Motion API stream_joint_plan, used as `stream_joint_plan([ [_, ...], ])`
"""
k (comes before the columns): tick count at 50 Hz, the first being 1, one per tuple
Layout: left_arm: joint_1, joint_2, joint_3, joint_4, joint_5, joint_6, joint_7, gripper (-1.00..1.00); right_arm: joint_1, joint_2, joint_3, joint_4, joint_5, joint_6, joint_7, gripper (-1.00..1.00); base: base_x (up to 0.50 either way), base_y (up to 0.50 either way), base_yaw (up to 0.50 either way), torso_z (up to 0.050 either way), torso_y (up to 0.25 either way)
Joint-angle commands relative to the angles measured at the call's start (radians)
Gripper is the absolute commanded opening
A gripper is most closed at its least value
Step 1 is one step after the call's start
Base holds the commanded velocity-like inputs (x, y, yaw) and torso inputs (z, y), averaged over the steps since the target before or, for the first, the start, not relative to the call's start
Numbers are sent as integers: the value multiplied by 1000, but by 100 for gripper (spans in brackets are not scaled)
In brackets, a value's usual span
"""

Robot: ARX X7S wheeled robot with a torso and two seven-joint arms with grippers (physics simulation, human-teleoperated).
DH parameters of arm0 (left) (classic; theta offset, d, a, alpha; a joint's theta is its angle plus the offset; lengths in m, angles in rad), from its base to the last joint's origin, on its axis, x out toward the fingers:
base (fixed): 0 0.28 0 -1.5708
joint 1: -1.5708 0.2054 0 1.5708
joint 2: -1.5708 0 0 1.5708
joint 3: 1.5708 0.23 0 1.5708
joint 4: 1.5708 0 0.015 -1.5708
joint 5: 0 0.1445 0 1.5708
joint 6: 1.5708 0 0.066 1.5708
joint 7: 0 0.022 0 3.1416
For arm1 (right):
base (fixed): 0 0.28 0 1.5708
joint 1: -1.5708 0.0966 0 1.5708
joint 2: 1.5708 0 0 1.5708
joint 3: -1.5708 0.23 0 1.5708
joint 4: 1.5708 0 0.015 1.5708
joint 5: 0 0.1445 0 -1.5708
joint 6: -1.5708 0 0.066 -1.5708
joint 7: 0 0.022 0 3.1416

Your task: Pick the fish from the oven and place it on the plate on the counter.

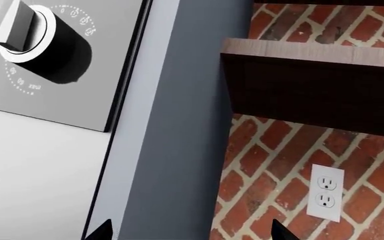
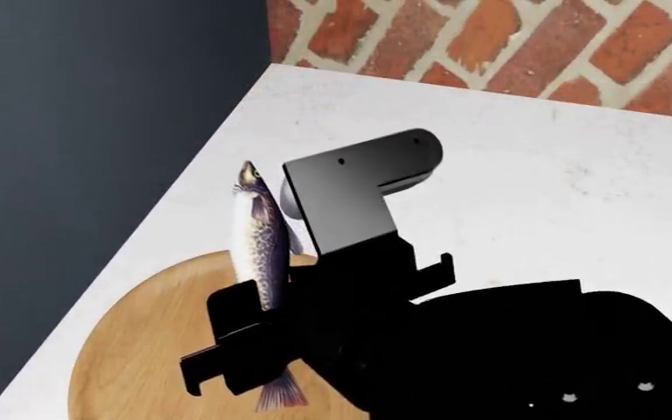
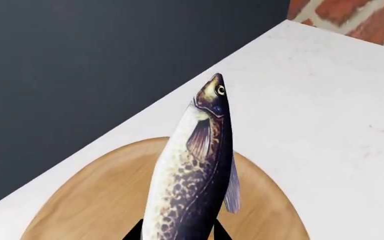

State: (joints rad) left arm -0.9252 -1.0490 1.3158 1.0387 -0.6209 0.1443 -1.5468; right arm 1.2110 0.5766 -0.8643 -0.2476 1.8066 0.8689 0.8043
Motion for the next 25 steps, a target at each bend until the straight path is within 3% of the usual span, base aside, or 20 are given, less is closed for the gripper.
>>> stream_joint_plan([
  [1,9,-4,-15,-3,-4,5,5,100,47,2,-16,24,51,53,20,-100,0,0,0,0,0],
  [25,29,-1,-36,-9,-8,8,17,100,31,7,-56,12,99,81,49,-100,0,0,0,0,0],
])
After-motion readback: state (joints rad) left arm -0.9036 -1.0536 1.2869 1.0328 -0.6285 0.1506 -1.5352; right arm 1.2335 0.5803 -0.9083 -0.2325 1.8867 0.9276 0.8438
